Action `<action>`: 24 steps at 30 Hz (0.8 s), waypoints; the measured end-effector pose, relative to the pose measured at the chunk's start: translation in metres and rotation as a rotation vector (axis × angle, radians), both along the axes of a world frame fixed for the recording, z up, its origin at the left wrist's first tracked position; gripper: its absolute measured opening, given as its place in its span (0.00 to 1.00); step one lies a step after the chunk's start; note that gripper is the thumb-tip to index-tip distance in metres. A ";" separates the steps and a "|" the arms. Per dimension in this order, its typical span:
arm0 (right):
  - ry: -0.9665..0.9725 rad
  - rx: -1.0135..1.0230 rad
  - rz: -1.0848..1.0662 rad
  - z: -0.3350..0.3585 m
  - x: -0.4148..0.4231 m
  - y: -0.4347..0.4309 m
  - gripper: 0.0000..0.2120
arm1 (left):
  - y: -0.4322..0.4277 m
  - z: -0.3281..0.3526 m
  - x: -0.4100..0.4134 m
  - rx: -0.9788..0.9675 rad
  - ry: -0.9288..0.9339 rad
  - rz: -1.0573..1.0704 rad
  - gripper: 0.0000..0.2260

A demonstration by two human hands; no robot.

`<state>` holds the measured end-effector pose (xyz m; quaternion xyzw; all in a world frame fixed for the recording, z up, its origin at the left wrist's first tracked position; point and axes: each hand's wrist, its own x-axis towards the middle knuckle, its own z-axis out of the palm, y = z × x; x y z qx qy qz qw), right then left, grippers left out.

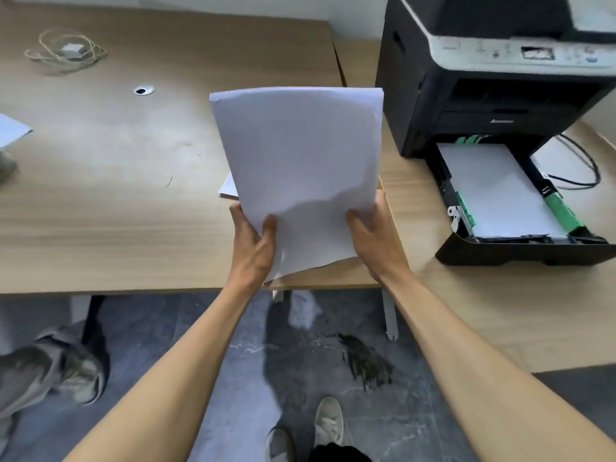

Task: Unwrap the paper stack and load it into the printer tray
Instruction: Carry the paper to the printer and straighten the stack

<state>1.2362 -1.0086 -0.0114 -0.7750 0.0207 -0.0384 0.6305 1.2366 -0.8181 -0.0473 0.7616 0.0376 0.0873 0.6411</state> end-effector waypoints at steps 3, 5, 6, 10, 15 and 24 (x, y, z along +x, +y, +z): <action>-0.069 -0.010 -0.015 0.009 0.001 0.006 0.13 | -0.003 0.015 0.004 0.019 -0.089 0.004 0.11; -0.125 0.042 -0.035 0.010 0.003 0.007 0.14 | -0.003 0.024 0.011 0.008 -0.138 0.015 0.10; -0.142 0.063 -0.042 0.008 0.004 0.007 0.15 | -0.002 0.025 0.014 0.000 -0.143 0.026 0.11; -0.090 0.016 -0.029 -0.021 0.002 0.010 0.22 | -0.005 0.007 0.013 -0.014 -0.078 0.065 0.14; -0.089 0.056 -0.086 -0.027 0.010 0.014 0.25 | -0.005 0.002 0.019 -0.014 -0.051 0.107 0.16; -0.074 0.097 -0.129 -0.040 0.023 0.015 0.22 | -0.003 -0.008 0.018 0.005 0.019 0.092 0.15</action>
